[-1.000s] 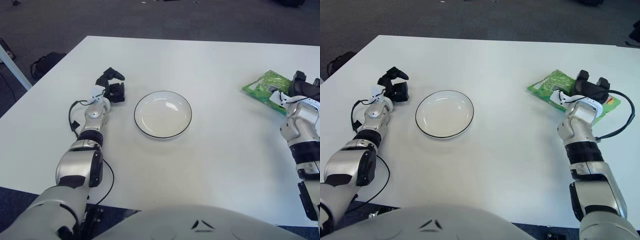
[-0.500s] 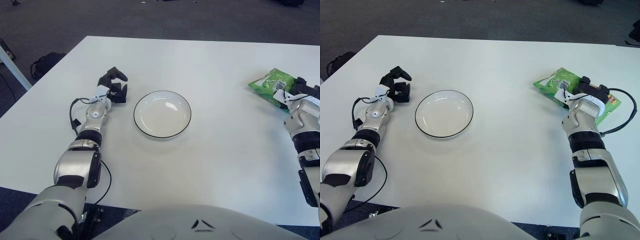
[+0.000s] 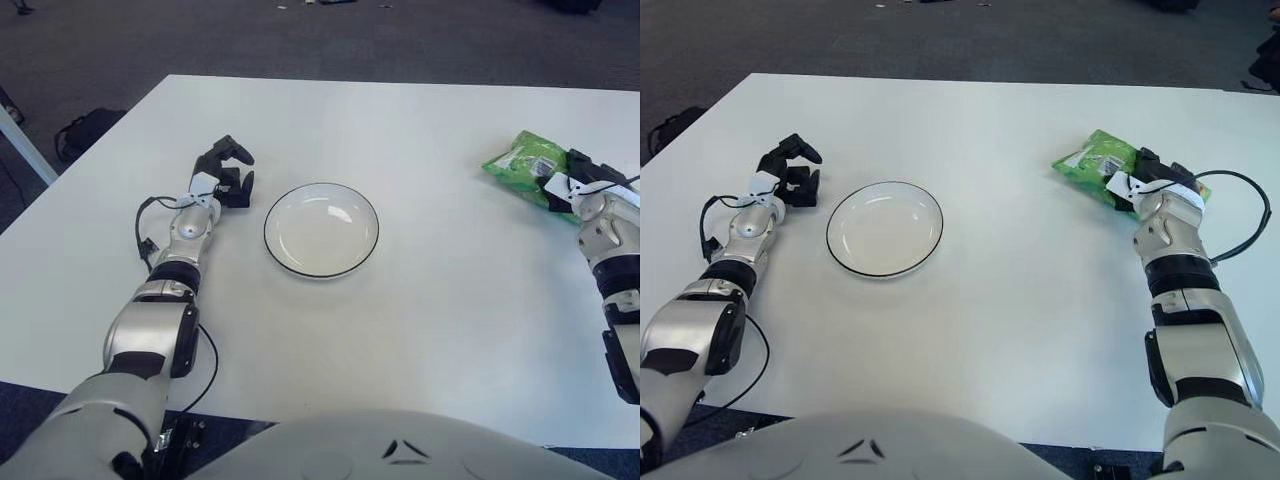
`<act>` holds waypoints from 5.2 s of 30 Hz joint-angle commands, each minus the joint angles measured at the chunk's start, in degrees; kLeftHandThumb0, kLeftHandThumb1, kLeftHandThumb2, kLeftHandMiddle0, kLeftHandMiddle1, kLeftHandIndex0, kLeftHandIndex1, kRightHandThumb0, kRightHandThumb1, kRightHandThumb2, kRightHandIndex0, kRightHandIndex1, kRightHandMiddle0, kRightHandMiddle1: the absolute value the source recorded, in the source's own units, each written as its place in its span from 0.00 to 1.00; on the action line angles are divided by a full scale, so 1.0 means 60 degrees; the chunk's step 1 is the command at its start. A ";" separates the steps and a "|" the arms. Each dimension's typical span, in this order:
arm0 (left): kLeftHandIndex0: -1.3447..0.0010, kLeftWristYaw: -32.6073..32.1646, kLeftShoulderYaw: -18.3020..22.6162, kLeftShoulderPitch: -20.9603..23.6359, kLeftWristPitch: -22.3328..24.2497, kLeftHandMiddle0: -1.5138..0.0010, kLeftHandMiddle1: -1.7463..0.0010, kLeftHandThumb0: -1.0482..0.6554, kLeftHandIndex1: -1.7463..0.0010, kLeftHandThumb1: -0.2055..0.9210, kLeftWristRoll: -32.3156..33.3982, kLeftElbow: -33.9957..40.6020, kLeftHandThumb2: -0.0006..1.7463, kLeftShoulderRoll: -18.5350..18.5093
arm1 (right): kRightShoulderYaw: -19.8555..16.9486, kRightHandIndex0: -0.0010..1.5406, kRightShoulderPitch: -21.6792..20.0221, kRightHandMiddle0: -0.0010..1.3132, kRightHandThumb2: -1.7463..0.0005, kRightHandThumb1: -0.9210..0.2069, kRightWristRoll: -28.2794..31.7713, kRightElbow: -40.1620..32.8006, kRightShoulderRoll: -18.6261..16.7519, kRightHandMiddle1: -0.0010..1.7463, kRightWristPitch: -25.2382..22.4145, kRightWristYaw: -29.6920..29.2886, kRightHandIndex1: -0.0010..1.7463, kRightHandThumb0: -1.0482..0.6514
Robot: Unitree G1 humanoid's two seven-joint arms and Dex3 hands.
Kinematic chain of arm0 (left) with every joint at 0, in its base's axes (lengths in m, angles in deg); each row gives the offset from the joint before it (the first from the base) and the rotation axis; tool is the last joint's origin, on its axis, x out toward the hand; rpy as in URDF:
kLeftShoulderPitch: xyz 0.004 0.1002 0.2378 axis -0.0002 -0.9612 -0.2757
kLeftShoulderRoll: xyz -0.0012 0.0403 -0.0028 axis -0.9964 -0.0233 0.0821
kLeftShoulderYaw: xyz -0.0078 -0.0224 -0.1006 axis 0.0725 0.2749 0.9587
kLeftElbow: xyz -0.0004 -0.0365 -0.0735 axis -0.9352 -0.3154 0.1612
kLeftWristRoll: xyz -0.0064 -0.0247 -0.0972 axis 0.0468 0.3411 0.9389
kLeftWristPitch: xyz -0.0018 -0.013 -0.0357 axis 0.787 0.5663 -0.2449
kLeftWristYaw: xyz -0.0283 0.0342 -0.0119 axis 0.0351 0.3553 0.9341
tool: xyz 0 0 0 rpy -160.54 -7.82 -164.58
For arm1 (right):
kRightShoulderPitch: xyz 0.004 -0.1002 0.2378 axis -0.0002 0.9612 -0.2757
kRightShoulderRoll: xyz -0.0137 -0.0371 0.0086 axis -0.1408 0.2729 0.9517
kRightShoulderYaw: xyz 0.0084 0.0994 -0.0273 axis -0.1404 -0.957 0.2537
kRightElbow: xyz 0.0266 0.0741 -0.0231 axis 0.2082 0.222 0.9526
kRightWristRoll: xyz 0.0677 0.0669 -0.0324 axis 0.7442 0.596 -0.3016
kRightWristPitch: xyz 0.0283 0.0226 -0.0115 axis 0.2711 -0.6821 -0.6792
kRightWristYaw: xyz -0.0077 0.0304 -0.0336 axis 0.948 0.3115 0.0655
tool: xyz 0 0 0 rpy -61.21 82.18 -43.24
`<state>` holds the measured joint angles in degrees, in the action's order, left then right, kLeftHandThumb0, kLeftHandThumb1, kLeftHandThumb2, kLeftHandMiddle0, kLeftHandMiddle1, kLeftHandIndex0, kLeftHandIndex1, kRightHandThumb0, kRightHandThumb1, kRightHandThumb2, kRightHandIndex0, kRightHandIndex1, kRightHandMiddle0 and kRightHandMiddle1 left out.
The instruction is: Put the snack into the plate.
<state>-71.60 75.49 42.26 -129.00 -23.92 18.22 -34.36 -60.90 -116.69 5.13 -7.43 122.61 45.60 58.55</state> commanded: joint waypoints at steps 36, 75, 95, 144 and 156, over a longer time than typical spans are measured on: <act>0.56 -0.0032 -0.0244 -0.0750 0.0156 0.16 0.00 0.34 0.00 0.49 -0.0244 -0.0288 0.73 0.0171 | 0.1892 0.20 -0.0911 0.00 0.39 0.00 -0.0090 0.2677 0.0753 0.42 0.8090 -0.1365 0.18 0.16; 0.53 -0.0695 -0.0698 -0.0743 0.0241 0.16 0.00 0.33 0.00 0.44 -0.0740 -0.0318 0.77 0.0150 | 0.2681 0.10 -0.2703 0.00 0.45 0.00 -0.0809 0.3923 0.1171 0.48 0.9118 -0.2742 0.20 0.19; 0.53 -0.0538 -0.0652 -0.0698 0.0318 0.15 0.00 0.33 0.00 0.44 -0.0632 -0.0409 0.77 0.0194 | 0.2570 0.07 -0.3032 0.00 0.47 0.00 -0.0891 0.3716 0.1470 0.27 1.0204 -0.3254 0.20 0.12; 0.54 -0.0728 -0.0737 -0.0758 0.0240 0.15 0.00 0.33 0.00 0.46 -0.0749 -0.0358 0.76 0.0172 | 0.3257 0.00 -0.2630 0.00 0.54 0.00 -0.1329 0.3834 0.0705 0.34 0.8802 -0.0903 0.14 0.06; 0.54 -0.0985 -0.0894 -0.0804 0.0187 0.15 0.00 0.33 0.00 0.46 -0.0910 -0.0278 0.76 0.0126 | 0.3391 0.00 -0.2530 0.00 0.51 0.00 -0.1251 0.3882 0.0594 0.32 0.8638 -0.0537 0.06 0.03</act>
<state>-77.15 71.22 41.95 -129.29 -27.77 18.62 -34.48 -41.72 -133.48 -2.08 15.46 127.40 97.78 53.72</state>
